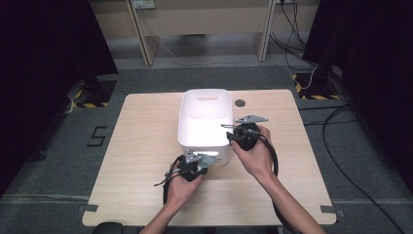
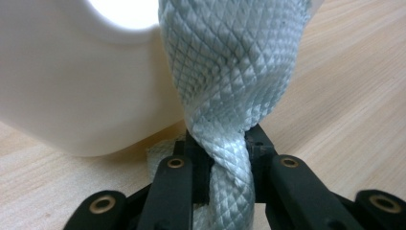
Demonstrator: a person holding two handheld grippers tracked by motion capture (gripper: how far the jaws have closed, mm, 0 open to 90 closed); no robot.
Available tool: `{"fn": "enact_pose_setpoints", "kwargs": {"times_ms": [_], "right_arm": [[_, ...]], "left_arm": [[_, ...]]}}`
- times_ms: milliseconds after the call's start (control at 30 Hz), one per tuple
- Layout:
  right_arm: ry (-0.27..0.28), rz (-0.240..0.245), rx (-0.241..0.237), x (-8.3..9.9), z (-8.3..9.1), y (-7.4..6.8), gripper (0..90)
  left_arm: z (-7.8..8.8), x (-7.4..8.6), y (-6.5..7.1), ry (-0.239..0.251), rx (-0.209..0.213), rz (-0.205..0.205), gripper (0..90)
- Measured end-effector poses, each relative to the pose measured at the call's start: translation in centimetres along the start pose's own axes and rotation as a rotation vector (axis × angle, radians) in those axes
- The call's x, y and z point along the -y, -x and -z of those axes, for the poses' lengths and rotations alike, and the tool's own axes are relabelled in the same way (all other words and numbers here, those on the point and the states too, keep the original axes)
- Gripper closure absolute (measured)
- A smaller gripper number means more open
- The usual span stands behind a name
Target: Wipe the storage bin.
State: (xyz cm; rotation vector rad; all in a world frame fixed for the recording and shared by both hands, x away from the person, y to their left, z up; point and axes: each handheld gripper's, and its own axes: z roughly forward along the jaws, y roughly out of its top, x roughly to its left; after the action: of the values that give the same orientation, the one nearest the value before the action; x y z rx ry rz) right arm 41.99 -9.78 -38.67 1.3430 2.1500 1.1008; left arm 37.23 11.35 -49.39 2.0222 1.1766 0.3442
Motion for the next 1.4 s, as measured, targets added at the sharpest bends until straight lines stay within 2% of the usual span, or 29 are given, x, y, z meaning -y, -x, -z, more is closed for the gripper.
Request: {"fn": "enact_pose_setpoints", "kwargs": {"times_ms": [233, 467, 567, 700, 1100, 1400], "right_arm": [[0.000, 0.000, 0.000, 0.0, 0.0, 0.0, 69.0], [0.000, 0.000, 0.000, 0.0, 0.0, 0.0, 69.0], [0.001, 0.002, 0.000, 0.0, 0.0, 0.0, 68.9], [0.000, 0.003, 0.000, 0.0, 0.0, 0.0, 69.0], [0.000, 0.001, 0.001, 0.0, 0.0, 0.0, 68.9], [0.000, 0.002, 0.002, 0.0, 0.0, 0.0, 69.0]], "left_arm": [[-0.3, 0.2, 0.0, -0.011, -0.003, -0.002, 76.8], [-0.5, 0.3, -0.2, -0.039, -0.015, -0.002, 76.9], [-0.5, 0.4, -0.3, -0.062, -0.018, 0.010, 76.8], [-0.7, 0.3, -0.2, -0.068, -0.016, 0.008, 76.8], [-0.9, 0.3, -0.2, -0.060, -0.017, 0.022, 76.4], [-1.1, 0.1, -0.2, -0.056, -0.020, 0.008, 76.4]]}}
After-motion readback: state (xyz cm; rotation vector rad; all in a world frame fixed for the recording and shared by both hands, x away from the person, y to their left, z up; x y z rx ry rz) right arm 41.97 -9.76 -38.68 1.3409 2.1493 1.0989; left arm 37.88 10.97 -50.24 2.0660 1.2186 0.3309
